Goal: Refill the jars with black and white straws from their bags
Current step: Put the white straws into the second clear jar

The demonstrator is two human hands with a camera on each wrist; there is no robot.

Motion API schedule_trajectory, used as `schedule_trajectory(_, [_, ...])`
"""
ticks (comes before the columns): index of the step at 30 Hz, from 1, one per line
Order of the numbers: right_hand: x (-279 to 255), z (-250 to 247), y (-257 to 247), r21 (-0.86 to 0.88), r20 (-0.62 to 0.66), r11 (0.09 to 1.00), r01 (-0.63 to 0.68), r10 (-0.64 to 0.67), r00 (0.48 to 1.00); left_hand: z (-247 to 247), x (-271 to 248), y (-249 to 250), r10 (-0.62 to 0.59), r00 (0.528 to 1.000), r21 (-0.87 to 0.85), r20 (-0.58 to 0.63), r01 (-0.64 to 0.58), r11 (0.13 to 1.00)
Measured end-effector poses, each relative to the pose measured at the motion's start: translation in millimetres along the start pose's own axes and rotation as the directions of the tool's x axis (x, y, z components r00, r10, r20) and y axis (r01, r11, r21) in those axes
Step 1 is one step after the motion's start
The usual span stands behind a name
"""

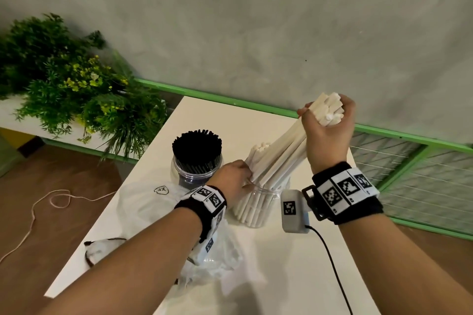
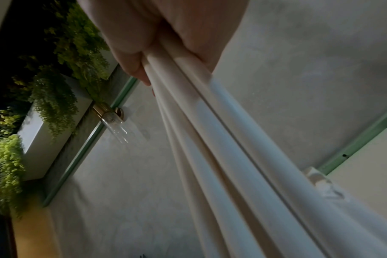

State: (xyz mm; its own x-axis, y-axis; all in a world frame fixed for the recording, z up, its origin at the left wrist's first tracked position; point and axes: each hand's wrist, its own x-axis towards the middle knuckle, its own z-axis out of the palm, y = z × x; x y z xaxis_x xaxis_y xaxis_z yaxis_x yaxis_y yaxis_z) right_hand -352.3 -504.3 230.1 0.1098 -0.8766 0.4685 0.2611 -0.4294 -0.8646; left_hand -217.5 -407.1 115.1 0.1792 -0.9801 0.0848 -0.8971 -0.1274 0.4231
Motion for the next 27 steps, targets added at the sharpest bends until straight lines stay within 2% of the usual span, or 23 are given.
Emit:
schedule_trajectory(6, [5.0,0.5,-1.4,0.003,0.120,1.000,-0.002,0.002,0.993,-9.2,8.9,2.2,-0.044,0.996,-0.008,0.079,0.045,0.999])
schedule_trajectory(13, [1.7,7.1,0.0,-0.065,0.349,0.995,-0.069,0.088,0.933,-19.3,21.9,7.0,-0.156,0.979,0.029,0.127,0.154,0.988])
schedule_trajectory(16, [-0.1,7.0,3.7,-0.089,0.317,0.993,-0.081,0.105,0.942,-23.5,23.0,4.0,-0.141,0.976,-0.003,0.167,0.144,0.990])
schedule_trajectory(19, [-2.8,7.3,6.4,-0.072,0.279,0.993,-0.091,0.108,0.954,-32.8,21.9,0.3,-0.153,0.977,-0.121,0.148,0.171,0.978])
schedule_trajectory(22, [-3.5,9.9,8.9,-0.099,0.307,0.991,-0.094,0.121,0.944,-42.2,23.5,3.9,-0.214,0.975,-0.261,0.057,0.221,0.940])
schedule_trajectory(25, [-4.2,11.3,14.9,-0.114,0.325,0.987,-0.115,0.147,0.934,-48.3,26.4,16.3,-0.174,0.984,-0.459,0.044,0.175,0.871])
schedule_trajectory(27, [-5.0,10.2,18.3,-0.119,0.347,0.984,-0.135,0.169,0.923,-52.7,29.5,24.6,-0.105,0.994,-0.478,0.042,0.113,0.871])
